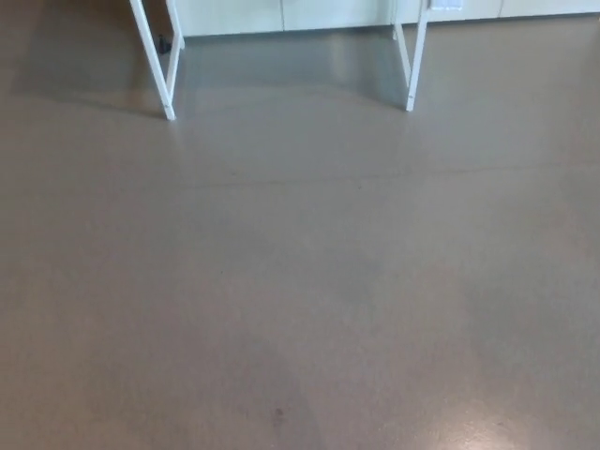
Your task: The robot walk towards a table in front and uses its left hand to pick up the pot from the base and pour water to the cup on the right hand side
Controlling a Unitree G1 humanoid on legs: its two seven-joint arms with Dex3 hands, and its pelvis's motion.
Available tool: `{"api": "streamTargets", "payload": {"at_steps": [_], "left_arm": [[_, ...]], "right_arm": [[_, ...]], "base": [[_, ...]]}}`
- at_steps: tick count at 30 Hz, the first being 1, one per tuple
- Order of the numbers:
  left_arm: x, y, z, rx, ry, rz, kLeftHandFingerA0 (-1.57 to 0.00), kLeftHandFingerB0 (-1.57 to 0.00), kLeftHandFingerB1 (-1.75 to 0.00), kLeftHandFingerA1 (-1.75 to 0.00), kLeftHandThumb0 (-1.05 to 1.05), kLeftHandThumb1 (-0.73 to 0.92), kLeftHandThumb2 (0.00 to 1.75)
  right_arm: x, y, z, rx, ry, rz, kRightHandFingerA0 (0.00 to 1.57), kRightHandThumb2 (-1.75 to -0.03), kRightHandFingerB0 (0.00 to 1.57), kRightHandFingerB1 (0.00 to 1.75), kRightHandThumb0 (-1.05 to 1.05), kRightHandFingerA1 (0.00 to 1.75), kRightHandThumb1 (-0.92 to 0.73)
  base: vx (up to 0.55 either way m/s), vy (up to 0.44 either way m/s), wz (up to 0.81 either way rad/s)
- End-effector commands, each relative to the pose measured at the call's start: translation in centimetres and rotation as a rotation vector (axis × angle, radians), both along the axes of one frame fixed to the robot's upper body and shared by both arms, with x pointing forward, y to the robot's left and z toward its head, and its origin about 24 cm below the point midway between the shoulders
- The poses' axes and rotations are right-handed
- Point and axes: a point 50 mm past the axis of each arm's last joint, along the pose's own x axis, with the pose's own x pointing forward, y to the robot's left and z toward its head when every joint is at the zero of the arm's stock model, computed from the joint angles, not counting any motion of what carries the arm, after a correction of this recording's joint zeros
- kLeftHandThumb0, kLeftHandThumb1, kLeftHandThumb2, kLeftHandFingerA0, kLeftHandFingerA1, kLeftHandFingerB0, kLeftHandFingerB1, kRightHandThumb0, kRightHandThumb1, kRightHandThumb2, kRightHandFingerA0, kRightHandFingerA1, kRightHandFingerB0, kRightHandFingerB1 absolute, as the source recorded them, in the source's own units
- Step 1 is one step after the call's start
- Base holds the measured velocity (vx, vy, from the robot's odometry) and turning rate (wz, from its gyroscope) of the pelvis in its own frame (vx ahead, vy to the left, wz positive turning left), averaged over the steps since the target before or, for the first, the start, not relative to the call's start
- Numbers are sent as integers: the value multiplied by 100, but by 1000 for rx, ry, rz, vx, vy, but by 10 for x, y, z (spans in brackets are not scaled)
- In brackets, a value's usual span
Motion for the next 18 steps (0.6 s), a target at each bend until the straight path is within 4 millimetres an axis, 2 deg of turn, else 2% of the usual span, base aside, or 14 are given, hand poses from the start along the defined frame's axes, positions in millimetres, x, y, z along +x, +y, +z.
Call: {"api": "streamTargets", "payload": {"at_steps": [1,6,11,18], "left_arm": [[-7,6,2,15,-5,15,-40,-43,-33,-39,-21,57,55],[-10,7,2,36,11,-8,-39,-41,-33,-39,-21,60,56],[-10,7,2,27,14,-14,-38,-42,-33,-40,-25,59,56],[-9,8,3,32,15,-13,-40,-43,-35,-40,-24,58,57]], "right_arm": [[-4,-3,0,-8,-7,-3,5,-65,0,9,-39,29,-72],[-12,-2,-4,-2,0,-4,5,-65,0,8,-38,28,-72],[-16,-2,-6,6,6,-18,5,-64,0,9,-39,29,-70],[-18,-1,-7,4,12,-25,6,-63,0,10,-39,30,-72]], "base": [[0,0,0],[59,141,-8],[154,361,-17],[198,38,6]]}}
